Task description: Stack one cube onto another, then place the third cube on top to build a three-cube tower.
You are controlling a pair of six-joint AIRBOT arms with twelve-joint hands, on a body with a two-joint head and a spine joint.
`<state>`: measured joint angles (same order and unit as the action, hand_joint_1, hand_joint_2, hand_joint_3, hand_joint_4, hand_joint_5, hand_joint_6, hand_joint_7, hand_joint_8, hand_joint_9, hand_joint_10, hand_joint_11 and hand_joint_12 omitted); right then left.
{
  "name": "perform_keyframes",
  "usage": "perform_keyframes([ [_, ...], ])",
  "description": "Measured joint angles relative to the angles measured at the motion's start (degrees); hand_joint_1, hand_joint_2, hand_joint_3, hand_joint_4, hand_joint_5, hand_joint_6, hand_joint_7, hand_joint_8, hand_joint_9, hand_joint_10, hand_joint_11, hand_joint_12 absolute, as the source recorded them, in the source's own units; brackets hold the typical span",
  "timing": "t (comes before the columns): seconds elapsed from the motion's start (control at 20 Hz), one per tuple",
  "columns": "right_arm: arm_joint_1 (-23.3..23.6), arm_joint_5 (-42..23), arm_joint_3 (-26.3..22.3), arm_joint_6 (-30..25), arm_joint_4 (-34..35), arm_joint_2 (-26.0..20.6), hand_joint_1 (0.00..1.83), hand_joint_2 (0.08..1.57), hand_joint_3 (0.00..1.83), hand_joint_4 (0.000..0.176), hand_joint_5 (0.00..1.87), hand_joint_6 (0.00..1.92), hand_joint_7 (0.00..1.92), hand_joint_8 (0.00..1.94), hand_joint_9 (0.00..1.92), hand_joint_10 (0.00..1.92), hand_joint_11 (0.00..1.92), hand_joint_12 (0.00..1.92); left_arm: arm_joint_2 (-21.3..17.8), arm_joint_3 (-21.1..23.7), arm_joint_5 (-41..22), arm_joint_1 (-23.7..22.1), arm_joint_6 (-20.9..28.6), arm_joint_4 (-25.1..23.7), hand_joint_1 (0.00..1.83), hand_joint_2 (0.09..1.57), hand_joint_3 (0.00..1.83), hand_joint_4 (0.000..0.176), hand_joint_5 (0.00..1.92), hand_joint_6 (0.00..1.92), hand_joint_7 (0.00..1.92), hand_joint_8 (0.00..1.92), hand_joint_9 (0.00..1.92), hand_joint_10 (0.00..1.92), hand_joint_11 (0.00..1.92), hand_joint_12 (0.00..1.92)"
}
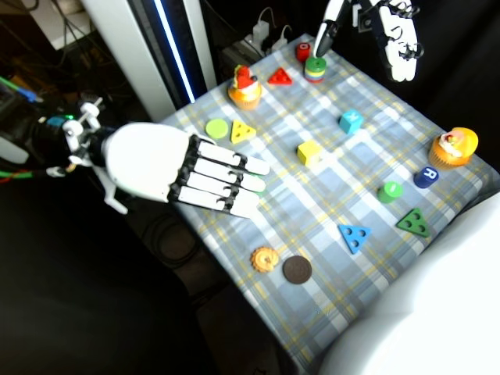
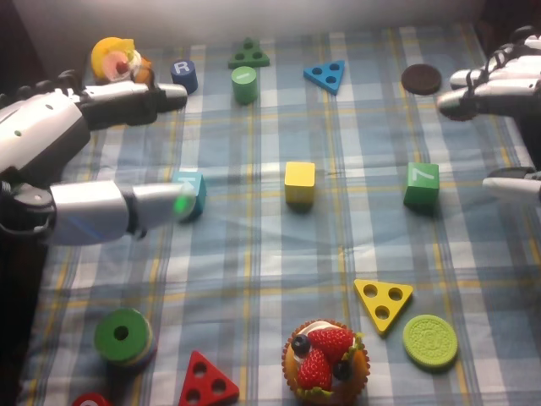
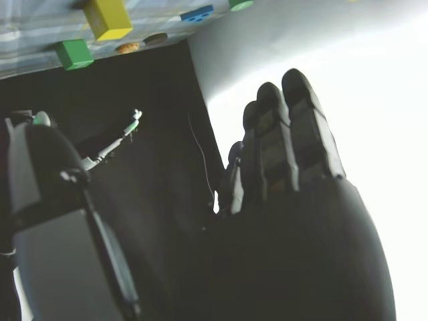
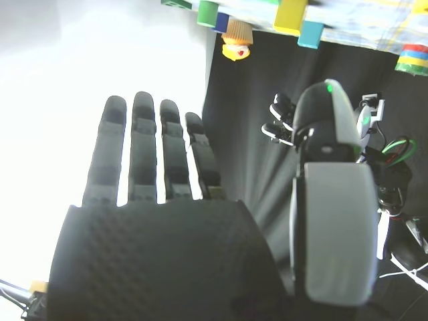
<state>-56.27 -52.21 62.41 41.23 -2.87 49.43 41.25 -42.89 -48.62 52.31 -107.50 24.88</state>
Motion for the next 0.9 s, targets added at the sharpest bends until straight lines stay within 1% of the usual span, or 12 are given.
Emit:
perform_keyframes([
  [0.1, 0.0, 0.0, 0.0, 0.0, 0.0, 0.0, 0.64, 1.21, 0.00, 0.000, 0.48, 0.00, 0.42, 0.00, 0.39, 0.01, 0.00, 1.05, 0.0, 0.0, 0.0, 0.0, 0.0, 0.0, 0.34, 1.03, 0.01, 0.176, 0.40, 0.00, 0.43, 0.00, 0.34, 0.00, 0.13, 0.19],
  [0.15, 0.0, 0.0, 0.0, 0.0, 0.0, 0.0, 0.67, 1.21, 0.00, 0.000, 0.49, 0.00, 0.42, 0.00, 0.39, 0.01, 0.00, 1.05, 0.0, 0.0, 0.0, 0.0, 0.0, 0.0, 0.37, 1.01, 0.00, 0.176, 0.38, 0.00, 0.41, 0.00, 0.33, 0.00, 0.13, 0.19],
  [0.25, 0.0, 0.0, 0.0, 0.0, 0.0, 0.0, 0.64, 1.21, 0.00, 0.000, 0.49, 0.00, 0.42, 0.00, 0.38, 0.01, 0.00, 1.05, 0.0, -0.5, 0.2, -0.1, -0.4, 0.1, 0.48, 0.97, 0.00, 0.176, 0.32, 0.00, 0.35, 0.00, 0.29, 0.00, 0.11, 0.17],
  [0.3, 0.0, -0.1, 0.0, 0.0, 0.0, 0.0, 0.67, 1.21, 0.00, 0.000, 0.49, 0.00, 0.42, 0.00, 0.39, 0.01, 0.00, 1.04, 0.1, -1.1, 0.9, -0.7, -2.6, 1.3, 0.60, 0.94, 0.00, 0.176, 0.32, 0.00, 0.34, 0.00, 0.29, 0.00, 0.13, 0.17],
  [0.35, 0.0, -0.1, 0.0, 0.0, 0.0, 0.0, 0.70, 1.21, 0.00, 0.000, 0.49, 0.00, 0.43, 0.00, 0.39, 0.01, 0.00, 1.03, 0.5, -2.0, 1.5, -1.6, -5.9, 3.7, 0.62, 0.92, 0.00, 0.176, 0.30, 0.00, 0.32, 0.00, 0.28, 0.00, 0.16, 0.19],
  [0.4, 0.0, -0.2, 0.0, 0.0, 0.0, 0.0, 0.70, 1.21, 0.00, 0.000, 0.49, 0.00, 0.42, 0.00, 0.39, 0.00, 0.00, 1.01, 1.5, -3.3, 2.3, -2.6, -11.0, 6.7, 0.65, 0.90, 0.00, 0.176, 0.31, 0.00, 0.32, 0.00, 0.28, 0.00, 0.16, 0.19],
  [0.5, 0.0, -1.0, -0.3, -0.1, -0.2, -0.2, 0.59, 1.22, 0.00, 0.000, 0.48, 0.00, 0.43, 0.00, 0.41, 0.01, 0.02, 1.01, 3.0, -4.5, 5.0, -4.3, -18.4, 10.7, 0.74, 0.84, 0.00, 0.176, 0.34, 0.00, 0.34, 0.00, 0.30, 0.00, 0.16, 0.20],
  [0.55, 0.0, -1.6, -0.4, -0.2, -0.7, -0.4, 0.59, 1.22, 0.00, 0.000, 0.48, 0.00, 0.43, 0.00, 0.41, 0.01, 0.01, 1.01, 4.3, -5.3, 7.0, -5.1, -21.9, 11.7, 0.74, 0.84, 0.00, 0.176, 0.34, 0.00, 0.34, 0.00, 0.30, 0.00, 0.15, 0.20],
  [0.6, 0.0, -2.5, -0.8, -0.3, -1.0, -0.7, 0.60, 1.22, 0.00, 0.000, 0.48, 0.00, 0.44, 0.00, 0.41, 0.01, 0.01, 1.00, 5.4, -5.8, 9.0, -5.6, -24.3, 12.3, 0.75, 0.85, 0.00, 0.176, 0.37, 0.01, 0.34, 0.00, 0.29, 0.00, 0.12, 0.19],
  [0.65, 0.1, -3.0, -0.9, -0.3, -1.2, -0.8, 0.60, 1.22, 0.00, 0.000, 0.48, 0.00, 0.44, 0.00, 0.41, 0.01, 0.01, 0.99, 5.7, -6.1, 9.9, -5.9, -25.3, 12.5, 0.74, 0.86, 0.00, 0.176, 0.38, 0.02, 0.34, 0.00, 0.27, 0.00, 0.09, 0.18],
  [0.8, 0.1, -3.5, -1.0, -0.6, -2.1, -1.0, 0.58, 1.22, 0.00, 0.000, 0.48, 0.00, 0.46, 0.01, 0.43, 0.01, 0.04, 1.00, 8.2, -8.6, 14.4, -8.3, -33.9, 15.6, 0.79, 0.91, 0.01, 0.176, 0.48, 0.02, 0.38, 0.01, 0.30, 0.01, 0.07, 0.18],
  [0.9, 0.1, -3.8, -1.0, -0.7, -2.5, -1.1, 0.54, 1.23, 0.00, 0.000, 0.48, 0.00, 0.48, 0.00, 0.46, 0.01, 0.09, 0.97, 9.2, -9.8, 15.8, -9.2, -36.6, 16.8, 0.81, 0.93, 0.00, 0.176, 0.54, 0.01, 0.41, 0.00, 0.32, 0.00, 0.06, 0.18],
])
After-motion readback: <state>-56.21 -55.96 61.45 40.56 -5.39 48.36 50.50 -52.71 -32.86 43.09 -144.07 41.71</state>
